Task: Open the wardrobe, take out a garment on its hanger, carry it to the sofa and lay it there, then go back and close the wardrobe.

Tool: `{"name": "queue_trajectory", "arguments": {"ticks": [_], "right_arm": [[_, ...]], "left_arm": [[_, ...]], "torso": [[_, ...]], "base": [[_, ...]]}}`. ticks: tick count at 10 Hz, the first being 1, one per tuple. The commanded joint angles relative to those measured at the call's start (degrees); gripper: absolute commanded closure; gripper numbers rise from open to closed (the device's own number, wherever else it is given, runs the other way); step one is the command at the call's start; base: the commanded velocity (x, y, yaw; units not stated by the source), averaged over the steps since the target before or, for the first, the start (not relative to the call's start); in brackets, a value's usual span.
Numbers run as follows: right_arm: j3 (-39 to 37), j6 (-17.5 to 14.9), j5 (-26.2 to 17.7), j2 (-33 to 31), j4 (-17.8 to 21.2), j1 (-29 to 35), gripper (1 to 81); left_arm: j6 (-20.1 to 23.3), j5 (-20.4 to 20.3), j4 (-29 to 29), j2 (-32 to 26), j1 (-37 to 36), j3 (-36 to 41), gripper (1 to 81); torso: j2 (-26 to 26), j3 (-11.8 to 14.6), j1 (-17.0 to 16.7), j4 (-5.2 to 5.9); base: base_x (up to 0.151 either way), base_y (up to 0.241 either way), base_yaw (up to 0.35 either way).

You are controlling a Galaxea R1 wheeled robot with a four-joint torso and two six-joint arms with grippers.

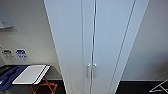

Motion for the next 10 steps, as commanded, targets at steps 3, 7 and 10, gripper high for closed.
{"name": "queue_trajectory", "arguments": {"ticks": [3,7,10], "right_arm": [[24.2,3.8,-3.1,-16.8,0.4,24.8,1.0],[26.6,7.3,-5.0,-17.0,0.3,39.4,1.0],[22.9,11.3,-9.4,-13.4,0.2,48.7,1.0]], "left_arm": [[0.6,2.7,1.5,-16.3,-17.4,18.9,1.0],[-0.3,8.7,2.6,-19.8,-32.8,23.2,1.0],[-0.7,14.1,1.0,-18.8,-43.2,22.9,1.0]], "torso": [[0.0,0.0,0.0,0.00],[0.0,-0.1,0.0,0.00],[0.1,-0.1,0.1,0.00]], "base": [[0.000,0.000,0.000],[0.000,0.000,0.000],[0.000,0.000,0.000]]}}
